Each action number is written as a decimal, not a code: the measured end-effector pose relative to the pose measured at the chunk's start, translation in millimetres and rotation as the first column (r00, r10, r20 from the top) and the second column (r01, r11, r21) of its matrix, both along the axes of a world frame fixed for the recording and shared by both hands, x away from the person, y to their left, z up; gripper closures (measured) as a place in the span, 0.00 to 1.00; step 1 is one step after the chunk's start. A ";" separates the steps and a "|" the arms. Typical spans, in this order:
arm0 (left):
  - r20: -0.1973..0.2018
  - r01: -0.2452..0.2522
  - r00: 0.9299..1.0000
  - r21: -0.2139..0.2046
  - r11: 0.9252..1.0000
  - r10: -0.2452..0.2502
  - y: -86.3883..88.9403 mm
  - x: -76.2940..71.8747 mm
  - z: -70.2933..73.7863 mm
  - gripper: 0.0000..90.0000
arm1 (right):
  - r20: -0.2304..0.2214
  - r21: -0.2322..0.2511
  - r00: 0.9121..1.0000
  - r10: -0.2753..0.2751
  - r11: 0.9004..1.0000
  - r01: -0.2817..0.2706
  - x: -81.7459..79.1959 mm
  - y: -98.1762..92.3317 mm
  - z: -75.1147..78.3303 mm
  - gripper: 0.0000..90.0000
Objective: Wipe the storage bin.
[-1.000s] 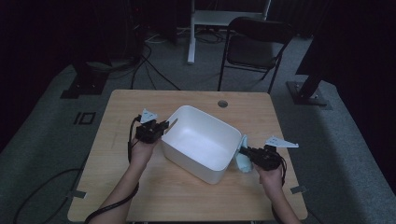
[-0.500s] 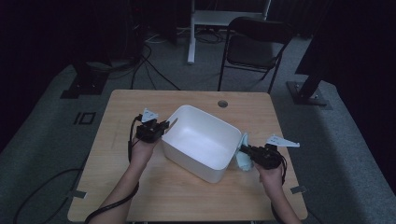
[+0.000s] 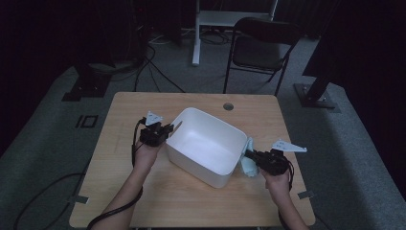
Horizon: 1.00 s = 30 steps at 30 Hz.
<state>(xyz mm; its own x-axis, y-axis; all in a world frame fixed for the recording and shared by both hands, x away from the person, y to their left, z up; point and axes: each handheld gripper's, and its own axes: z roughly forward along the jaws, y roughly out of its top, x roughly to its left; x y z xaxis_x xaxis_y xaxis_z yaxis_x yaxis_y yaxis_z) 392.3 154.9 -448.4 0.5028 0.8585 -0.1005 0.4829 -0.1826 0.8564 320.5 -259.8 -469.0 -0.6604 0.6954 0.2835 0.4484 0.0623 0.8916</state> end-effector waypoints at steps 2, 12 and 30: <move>0.000 -0.003 1.000 0.000 1.000 0.003 -0.3 -0.3 0.1 0.98 | -0.010 0.021 1.000 -0.002 1.000 0.002 0.6 -0.4 -2.9 0.94; -0.011 -0.021 1.000 0.023 1.000 0.021 -3.0 -0.9 1.9 0.98 | -0.025 0.022 0.999 0.031 0.999 -0.031 -4.4 0.4 -4.5 0.93; -0.014 -0.034 0.999 0.023 0.999 0.035 -3.9 -0.7 2.1 0.98 | -0.025 0.023 0.998 0.065 0.998 -0.064 -12.8 7.9 -4.2 0.93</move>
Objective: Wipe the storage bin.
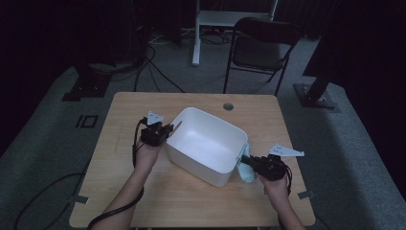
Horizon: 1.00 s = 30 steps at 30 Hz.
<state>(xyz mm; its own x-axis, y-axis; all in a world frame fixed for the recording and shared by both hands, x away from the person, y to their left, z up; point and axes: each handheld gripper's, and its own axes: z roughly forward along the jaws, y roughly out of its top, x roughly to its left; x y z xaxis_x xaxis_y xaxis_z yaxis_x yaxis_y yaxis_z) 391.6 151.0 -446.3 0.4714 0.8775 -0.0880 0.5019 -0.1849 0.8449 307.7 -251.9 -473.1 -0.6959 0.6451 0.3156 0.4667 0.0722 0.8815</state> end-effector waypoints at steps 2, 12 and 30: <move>0.000 -0.008 1.000 -0.006 1.000 0.008 0.8 0.5 -0.3 0.98 | -0.007 -0.014 1.000 -0.002 1.000 0.002 0.5 1.6 -2.9 0.94; -0.004 -0.008 1.000 -0.006 1.000 0.008 -0.1 0.4 -0.2 0.98 | 0.018 -0.018 0.999 0.032 0.999 -0.031 -11.7 4.6 3.4 0.93; -0.002 -0.030 1.000 0.002 1.000 0.030 -1.5 -0.7 0.0 0.98 | 0.002 -0.018 0.999 0.044 0.999 -0.044 -15.2 10.4 -3.3 0.93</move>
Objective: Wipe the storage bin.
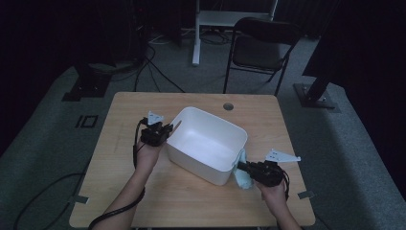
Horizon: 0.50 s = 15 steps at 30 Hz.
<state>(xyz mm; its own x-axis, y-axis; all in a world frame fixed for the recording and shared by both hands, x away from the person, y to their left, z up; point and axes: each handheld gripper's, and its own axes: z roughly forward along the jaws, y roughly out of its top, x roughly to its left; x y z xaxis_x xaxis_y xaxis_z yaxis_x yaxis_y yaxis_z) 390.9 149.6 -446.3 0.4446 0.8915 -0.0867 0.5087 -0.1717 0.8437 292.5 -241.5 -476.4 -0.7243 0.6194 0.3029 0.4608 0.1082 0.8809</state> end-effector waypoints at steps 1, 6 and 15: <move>0.000 -0.003 1.000 -0.001 1.000 0.003 0.1 0.1 0.0 0.98 | -0.006 -0.008 1.000 -0.001 1.000 0.001 0.6 0.2 -1.7 0.93; 0.002 -0.011 1.000 -0.008 1.000 0.011 0.3 -0.2 -0.7 0.98 | -0.011 -0.008 1.000 0.013 1.000 -0.013 -2.9 -0.6 -2.2 0.93; -0.008 -0.001 1.000 0.008 1.000 0.001 -0.4 1.0 0.8 0.98 | -0.010 -0.014 1.000 0.014 1.000 -0.014 -8.4 6.4 -5.8 0.94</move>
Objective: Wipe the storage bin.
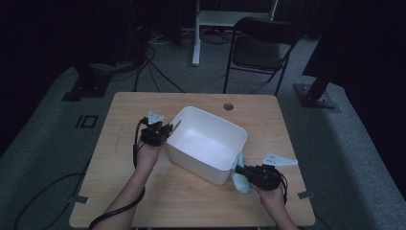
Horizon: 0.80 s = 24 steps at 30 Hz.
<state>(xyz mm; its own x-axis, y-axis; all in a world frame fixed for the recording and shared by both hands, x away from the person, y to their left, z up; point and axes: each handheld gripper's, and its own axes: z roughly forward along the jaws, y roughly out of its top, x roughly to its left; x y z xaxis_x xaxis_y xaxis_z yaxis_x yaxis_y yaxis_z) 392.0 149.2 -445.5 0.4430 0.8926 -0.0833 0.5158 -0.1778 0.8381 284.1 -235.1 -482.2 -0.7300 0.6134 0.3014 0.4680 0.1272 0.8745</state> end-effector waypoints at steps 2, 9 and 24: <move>0.000 -0.005 1.000 0.003 1.000 0.005 -0.4 -0.1 0.1 0.98 | -0.019 -0.008 1.000 0.002 1.000 -0.002 0.9 -0.2 -4.6 0.93; -0.005 -0.001 1.000 0.003 1.000 0.001 0.0 0.4 0.2 0.98 | 0.013 0.030 1.000 0.022 0.999 -0.022 -4.9 -1.4 4.6 0.93; -0.023 0.015 1.000 0.034 0.999 -0.014 -0.8 5.2 2.5 0.98 | -0.024 0.003 0.999 0.028 1.000 -0.028 5.3 -1.4 -15.7 0.93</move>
<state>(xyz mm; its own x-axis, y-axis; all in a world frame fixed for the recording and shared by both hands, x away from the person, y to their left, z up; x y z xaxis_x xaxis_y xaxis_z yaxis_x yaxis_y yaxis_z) 397.2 148.4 -443.0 0.4540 0.8887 -0.0635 0.5323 -0.2133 0.8193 289.4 -236.5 -497.9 -0.7394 0.5922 0.3203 0.4850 0.1386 0.8635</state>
